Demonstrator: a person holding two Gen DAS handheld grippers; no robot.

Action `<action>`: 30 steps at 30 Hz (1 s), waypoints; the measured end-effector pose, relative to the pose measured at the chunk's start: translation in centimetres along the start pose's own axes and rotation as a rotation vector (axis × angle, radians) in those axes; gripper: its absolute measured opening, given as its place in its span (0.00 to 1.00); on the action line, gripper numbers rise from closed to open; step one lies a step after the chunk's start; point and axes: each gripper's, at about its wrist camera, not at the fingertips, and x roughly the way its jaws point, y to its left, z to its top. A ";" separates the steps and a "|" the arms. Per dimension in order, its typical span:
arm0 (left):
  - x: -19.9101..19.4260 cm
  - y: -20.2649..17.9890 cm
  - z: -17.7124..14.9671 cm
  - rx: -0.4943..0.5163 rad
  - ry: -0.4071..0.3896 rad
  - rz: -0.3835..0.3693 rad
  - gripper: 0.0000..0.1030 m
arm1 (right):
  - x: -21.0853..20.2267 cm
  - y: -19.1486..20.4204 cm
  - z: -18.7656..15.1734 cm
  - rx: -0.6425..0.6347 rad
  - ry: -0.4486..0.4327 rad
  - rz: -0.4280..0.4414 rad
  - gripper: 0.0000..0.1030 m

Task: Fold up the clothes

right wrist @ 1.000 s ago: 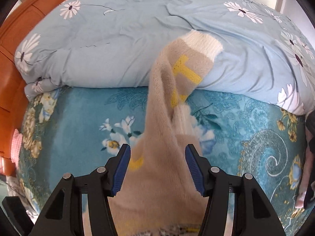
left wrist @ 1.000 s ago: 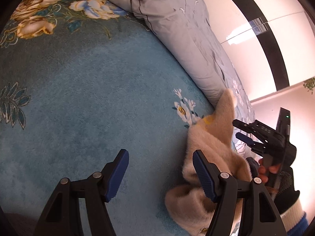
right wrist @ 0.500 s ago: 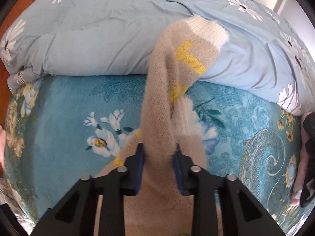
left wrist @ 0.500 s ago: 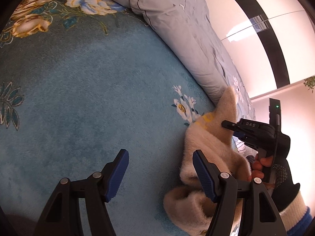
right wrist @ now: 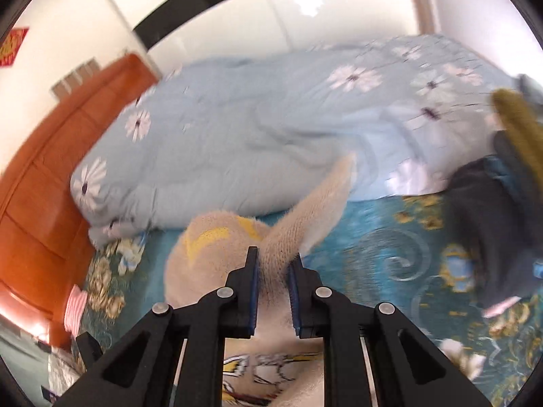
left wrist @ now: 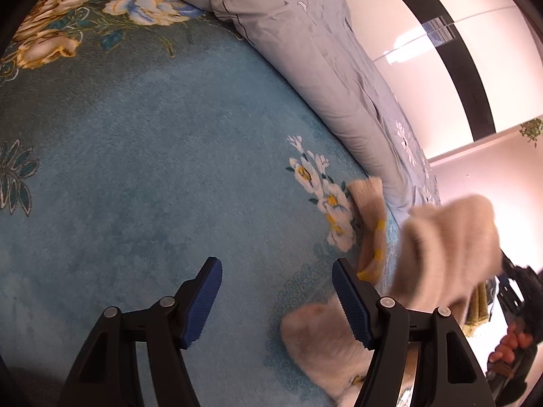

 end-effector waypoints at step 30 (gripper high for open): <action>6.7 -5.9 -2.0 0.412 0.194 0.048 0.69 | -6.2 -12.5 -6.9 0.033 0.098 -0.230 0.25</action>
